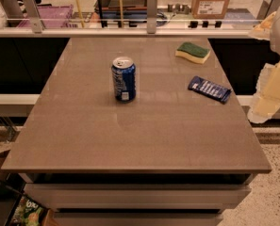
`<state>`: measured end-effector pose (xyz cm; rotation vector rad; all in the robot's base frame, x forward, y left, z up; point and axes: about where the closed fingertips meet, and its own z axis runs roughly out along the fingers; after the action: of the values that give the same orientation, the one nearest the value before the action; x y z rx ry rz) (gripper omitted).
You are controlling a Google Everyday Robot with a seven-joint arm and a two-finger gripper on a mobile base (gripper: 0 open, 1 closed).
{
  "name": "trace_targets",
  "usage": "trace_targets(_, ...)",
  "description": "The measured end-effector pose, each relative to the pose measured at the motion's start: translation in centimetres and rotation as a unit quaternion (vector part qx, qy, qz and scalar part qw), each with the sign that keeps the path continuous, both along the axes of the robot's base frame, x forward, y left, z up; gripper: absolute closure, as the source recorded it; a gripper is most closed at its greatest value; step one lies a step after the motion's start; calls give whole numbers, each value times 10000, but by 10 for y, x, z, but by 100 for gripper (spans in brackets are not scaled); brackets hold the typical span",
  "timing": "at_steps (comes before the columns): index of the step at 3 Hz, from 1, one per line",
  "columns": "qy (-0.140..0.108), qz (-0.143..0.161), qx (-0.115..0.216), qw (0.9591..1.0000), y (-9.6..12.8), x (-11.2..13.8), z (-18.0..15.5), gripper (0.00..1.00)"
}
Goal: Move sponge near pepsi can
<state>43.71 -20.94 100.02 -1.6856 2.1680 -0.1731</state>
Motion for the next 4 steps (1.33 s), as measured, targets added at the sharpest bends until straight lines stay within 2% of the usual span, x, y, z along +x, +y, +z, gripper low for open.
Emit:
trace_targets(2,-102,-91,148,9998,-6,10,1,0)
trace_targets(4,-205,-262,622,9975,-19,44,-1,0)
